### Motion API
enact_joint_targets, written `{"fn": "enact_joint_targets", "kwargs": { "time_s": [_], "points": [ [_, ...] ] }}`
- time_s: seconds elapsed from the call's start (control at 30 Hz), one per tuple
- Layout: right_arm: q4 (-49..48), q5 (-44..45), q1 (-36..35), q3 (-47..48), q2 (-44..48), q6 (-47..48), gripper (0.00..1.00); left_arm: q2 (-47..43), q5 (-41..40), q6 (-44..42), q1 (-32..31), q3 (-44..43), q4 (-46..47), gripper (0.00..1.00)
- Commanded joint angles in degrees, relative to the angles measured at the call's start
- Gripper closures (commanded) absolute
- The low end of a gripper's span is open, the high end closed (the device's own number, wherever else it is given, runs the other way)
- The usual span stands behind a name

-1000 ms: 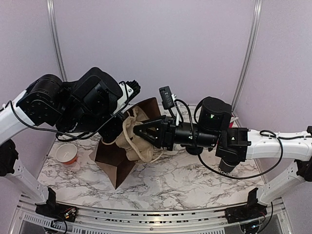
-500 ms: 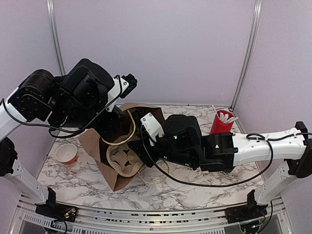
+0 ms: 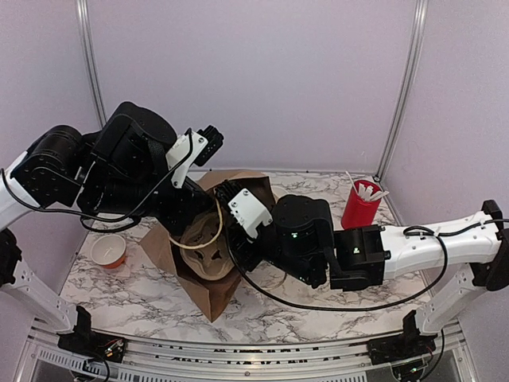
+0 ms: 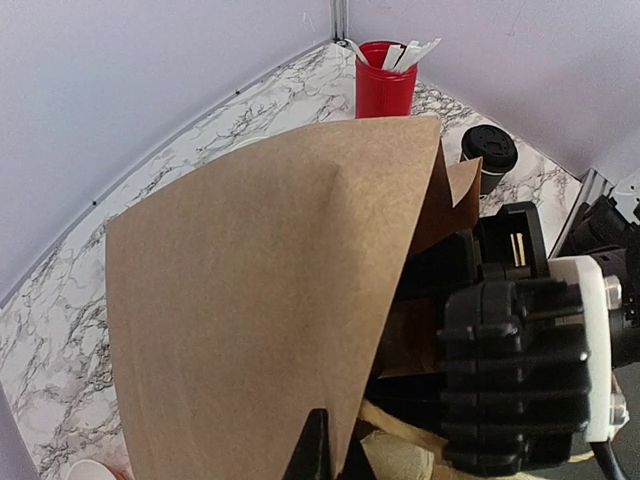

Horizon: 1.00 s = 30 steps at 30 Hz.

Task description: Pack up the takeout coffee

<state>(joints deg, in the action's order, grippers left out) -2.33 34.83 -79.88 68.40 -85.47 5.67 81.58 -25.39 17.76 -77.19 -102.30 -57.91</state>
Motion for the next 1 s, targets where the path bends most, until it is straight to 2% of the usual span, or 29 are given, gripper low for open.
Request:
{"fn": "enact_joint_targets", "kwargs": {
  "time_s": [0.0, 0.13, 0.27, 0.4, 0.63, 0.77, 0.97],
  "points": [
    [-2.1, -1.9, 0.2, -1.6, 1.9, -0.6, 0.59, -4.4, 2.3, 4.6, 1.6, 0.8, 6.3, 1.0],
    [-2.1, -3.4, 0.7, -5.2, 3.6, -4.6, 0.59, -8.5, 4.2, 6.8, 3.8, 3.0, 10.7, 1.0],
    [-0.9, -5.1, 1.9, -6.6, 4.4, -5.9, 0.59, -10.3, 12.4, 4.9, 4.4, 6.7, 15.8, 1.0],
    [3.8, -6.3, 3.3, -3.1, 2.5, -5.8, 0.59, -8.5, 19.4, 3.0, 3.3, 10.1, 19.4, 1.0],
    [3.5, -7.6, 6.0, -4.4, 1.0, -7.9, 0.6, -9.1, 16.3, 4.0, 1.2, 13.4, 28.7, 1.0],
    [2.7, -9.7, 7.1, -5.4, 0.7, -8.9, 0.6, -11.7, 18.5, 5.7, 1.1, 17.2, 36.6, 1.0],
    [6.2, -10.8, 7.1, -6.1, -1.4, -7.5, 0.6, -14.4, 14.1, 5.0, 0.8, 20.2, 38.5, 1.0]
  ]
}}
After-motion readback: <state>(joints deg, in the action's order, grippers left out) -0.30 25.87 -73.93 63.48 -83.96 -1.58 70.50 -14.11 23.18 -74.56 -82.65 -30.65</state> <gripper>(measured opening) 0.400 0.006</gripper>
